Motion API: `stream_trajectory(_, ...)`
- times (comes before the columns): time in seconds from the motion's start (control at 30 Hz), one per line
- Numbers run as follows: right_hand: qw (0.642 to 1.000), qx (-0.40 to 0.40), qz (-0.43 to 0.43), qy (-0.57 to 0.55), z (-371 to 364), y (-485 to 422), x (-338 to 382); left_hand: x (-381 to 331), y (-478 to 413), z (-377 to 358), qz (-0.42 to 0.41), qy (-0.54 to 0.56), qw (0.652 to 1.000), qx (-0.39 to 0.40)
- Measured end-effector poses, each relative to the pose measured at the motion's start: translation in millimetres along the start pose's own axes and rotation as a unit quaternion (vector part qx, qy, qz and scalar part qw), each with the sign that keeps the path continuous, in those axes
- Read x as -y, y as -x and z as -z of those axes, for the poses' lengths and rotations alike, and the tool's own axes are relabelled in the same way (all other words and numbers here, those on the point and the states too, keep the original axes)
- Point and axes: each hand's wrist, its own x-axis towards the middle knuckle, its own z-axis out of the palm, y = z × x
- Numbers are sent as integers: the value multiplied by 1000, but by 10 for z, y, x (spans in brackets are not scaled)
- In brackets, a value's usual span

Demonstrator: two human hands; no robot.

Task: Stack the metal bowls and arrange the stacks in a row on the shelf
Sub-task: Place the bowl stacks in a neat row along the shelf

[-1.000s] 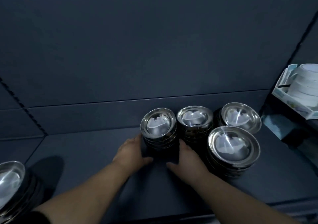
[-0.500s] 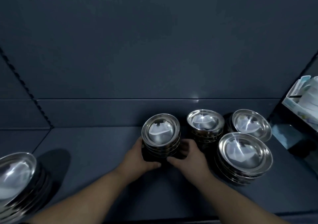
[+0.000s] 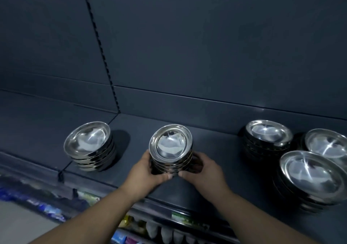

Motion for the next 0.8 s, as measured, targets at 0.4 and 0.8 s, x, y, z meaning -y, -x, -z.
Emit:
stream_trajectory(0.4,999,-26,-13,17,-414,332,196,65,191,498,-8,-63,997,48)
stream_trajectory(0.8,995,-51,17,84,-447,425,519,-108,176,675,-82,-109,990,31)
